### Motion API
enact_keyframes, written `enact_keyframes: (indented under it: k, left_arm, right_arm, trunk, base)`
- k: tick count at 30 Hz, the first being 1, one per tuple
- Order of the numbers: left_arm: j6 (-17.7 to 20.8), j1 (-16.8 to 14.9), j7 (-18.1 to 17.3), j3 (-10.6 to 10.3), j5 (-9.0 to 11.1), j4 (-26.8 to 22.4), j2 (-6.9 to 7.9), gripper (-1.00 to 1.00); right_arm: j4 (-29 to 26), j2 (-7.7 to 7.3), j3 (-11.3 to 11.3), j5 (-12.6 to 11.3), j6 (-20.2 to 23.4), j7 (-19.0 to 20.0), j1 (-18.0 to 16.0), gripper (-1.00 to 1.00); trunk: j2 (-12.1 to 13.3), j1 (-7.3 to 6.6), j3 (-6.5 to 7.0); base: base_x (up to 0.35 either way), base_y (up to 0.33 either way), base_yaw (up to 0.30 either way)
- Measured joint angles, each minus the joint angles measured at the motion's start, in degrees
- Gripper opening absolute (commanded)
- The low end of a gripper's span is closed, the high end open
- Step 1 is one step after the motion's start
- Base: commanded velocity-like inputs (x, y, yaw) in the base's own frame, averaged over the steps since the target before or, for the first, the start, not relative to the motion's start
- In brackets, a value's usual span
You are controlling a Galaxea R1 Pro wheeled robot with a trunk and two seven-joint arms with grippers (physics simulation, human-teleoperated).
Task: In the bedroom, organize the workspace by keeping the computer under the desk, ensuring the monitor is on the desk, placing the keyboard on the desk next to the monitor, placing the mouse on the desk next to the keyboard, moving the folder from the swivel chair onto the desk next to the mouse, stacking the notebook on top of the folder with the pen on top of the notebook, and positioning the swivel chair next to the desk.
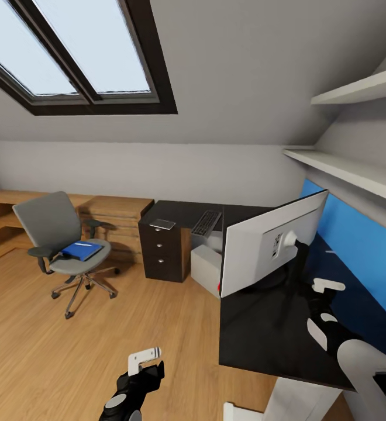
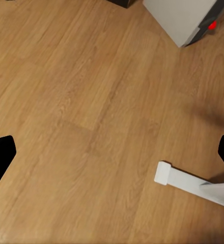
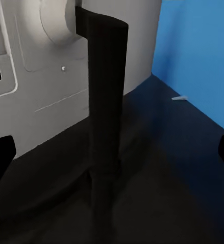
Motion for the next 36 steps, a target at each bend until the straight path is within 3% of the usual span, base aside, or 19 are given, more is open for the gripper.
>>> enact_keyframes:
  k: [11,18,36]
  left_arm:
    - [0.00,0.00,-0.04,-0.07,0.01,0.01,0.00,1.00]
    - [0.00,0.00,-0.03,-0.14,0.01,0.00,-0.03,1.00]
    - [-0.27,0.00,-0.08,-0.26,-0.11,0.04,0.81,1.00]
  right_arm:
    - [3.82,-0.17,-0.23,-0.32,-4.12,7.92,0.03,1.00]
    - [5.64,-0.34,-0.26,-0.30,-6.96,8.98,0.02,1.00]
    - [6.26,-0.46,-0.31,-0.27,-4.91,8.88,0.02,1.00]
  trunk:
    - [-4.42,2.42,-1.98]
    - [-7.23,3.96,-3.24]
    - [-7.25,3.96,-3.25]
  base:
    - [0.000,0.000,0.000]
    - [0.000,0.000,0.000]
    - [0.074,0.000,0.000]
